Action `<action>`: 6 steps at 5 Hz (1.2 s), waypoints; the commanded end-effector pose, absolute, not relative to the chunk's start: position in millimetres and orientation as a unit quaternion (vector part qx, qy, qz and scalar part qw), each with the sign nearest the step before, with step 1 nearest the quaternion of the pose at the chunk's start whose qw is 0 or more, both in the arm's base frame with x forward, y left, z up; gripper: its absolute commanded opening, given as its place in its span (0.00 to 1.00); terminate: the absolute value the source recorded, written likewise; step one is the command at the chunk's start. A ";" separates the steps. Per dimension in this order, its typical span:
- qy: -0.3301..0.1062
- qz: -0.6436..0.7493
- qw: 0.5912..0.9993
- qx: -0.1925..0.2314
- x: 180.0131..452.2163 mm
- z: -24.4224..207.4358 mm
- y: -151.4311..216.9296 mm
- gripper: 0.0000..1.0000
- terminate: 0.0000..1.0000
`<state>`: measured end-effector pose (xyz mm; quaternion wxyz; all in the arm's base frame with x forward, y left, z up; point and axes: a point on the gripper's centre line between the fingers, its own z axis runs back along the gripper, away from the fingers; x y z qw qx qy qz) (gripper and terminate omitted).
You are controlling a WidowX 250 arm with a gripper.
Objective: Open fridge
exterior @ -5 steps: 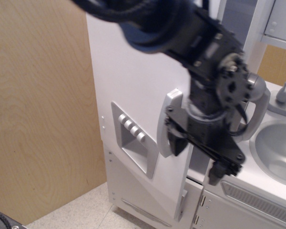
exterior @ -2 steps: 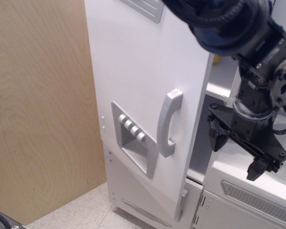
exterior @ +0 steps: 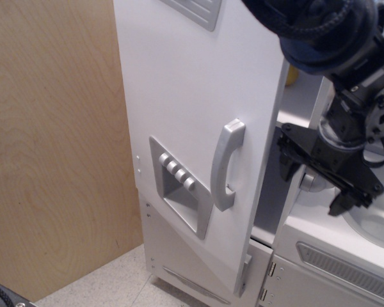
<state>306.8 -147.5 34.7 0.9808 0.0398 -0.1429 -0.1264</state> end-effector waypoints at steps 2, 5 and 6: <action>-0.176 -0.102 0.977 0.062 280.7 64.9 -104.3 1.00 0.00; -0.152 -0.101 0.982 0.055 225.1 67.8 -34.9 1.00 0.00; -0.145 -0.089 0.984 0.059 219.7 60.9 -15.5 1.00 0.00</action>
